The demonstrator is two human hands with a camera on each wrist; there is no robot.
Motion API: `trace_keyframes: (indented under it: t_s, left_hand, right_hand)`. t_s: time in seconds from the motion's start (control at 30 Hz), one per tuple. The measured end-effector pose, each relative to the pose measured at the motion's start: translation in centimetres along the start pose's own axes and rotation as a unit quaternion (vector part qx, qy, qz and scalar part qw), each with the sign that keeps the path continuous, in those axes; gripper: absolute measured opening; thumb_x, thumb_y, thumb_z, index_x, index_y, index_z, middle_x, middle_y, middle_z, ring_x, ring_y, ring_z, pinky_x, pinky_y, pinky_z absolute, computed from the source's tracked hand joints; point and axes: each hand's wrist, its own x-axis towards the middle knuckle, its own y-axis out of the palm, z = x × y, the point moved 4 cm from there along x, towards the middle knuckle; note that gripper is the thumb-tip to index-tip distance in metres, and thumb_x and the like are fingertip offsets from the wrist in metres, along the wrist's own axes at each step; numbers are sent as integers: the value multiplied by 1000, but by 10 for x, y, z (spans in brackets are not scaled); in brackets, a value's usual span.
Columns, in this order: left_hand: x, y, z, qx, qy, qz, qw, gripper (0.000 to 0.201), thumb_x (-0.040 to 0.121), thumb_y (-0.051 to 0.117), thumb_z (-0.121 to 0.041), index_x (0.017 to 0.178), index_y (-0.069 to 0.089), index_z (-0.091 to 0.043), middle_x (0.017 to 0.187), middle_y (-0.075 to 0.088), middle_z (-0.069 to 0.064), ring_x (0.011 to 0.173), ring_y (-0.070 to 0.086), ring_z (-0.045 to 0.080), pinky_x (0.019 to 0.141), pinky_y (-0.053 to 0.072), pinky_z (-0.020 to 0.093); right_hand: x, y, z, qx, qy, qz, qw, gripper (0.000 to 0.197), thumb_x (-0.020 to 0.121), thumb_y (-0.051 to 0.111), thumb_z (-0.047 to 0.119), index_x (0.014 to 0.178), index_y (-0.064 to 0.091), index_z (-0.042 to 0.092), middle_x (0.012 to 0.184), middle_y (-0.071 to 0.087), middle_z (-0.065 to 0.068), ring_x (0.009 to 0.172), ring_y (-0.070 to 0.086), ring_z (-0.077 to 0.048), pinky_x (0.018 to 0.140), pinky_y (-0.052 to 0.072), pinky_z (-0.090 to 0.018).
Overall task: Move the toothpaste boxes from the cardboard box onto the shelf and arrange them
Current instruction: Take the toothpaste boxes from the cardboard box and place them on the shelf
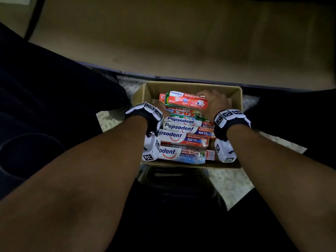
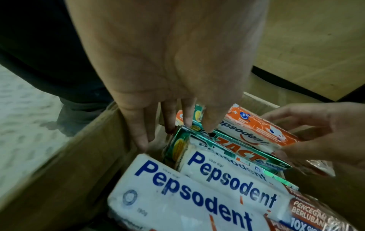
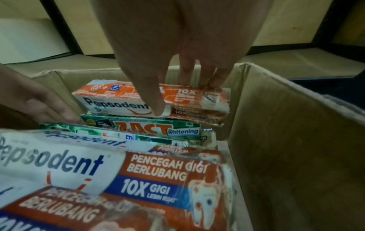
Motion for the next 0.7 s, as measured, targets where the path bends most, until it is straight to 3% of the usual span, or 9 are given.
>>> trace_keyframes:
  t_s: [0.23, 0.37, 0.47, 0.53, 0.7]
  left_hand:
    - [8, 0, -4, 45, -10, -43, 998, 43, 95, 56, -34, 130, 58, -9, 131, 60, 13, 119, 57, 32, 100, 47, 39]
    - [13, -5, -17, 64, 35, -99, 992, 46, 87, 64, -35, 125, 59, -10, 125, 59, 13, 112, 59, 34, 88, 49, 35]
    - [12, -5, -32, 93, 102, -139, 981, 46, 86, 66, -31, 125, 54, -9, 129, 51, 14, 116, 52, 34, 99, 46, 42]
    - [11, -3, -43, 102, 143, -139, 975, 46, 86, 67, -31, 126, 53, -12, 127, 50, 11, 117, 50, 33, 100, 45, 44]
    - [14, 11, -66, 186, 195, -101, 958, 67, 83, 70, -42, 142, 43, -24, 134, 50, 9, 123, 47, 32, 105, 41, 49]
  right_hand:
    - [-22, 3, -6, 34, 39, -30, 998, 48, 88, 63, 27, 133, 52, 39, 131, 54, 0, 124, 50, -31, 108, 29, -55]
    - [-40, 1, -13, 49, 75, -41, 995, 41, 87, 59, 27, 128, 56, 35, 126, 58, 0, 118, 55, -29, 105, 36, -54]
    - [-53, -4, -26, 84, 99, -24, 991, 38, 84, 57, 31, 122, 60, 34, 117, 66, 1, 104, 64, -28, 97, 50, -47]
    - [-60, -6, -39, 115, 111, -19, 987, 41, 84, 55, 32, 124, 61, 30, 117, 69, -1, 103, 66, -28, 93, 54, -41]
    - [-74, 0, -57, 146, 142, -34, 978, 37, 90, 56, 31, 126, 64, 25, 122, 69, -6, 108, 65, -29, 90, 50, -29]
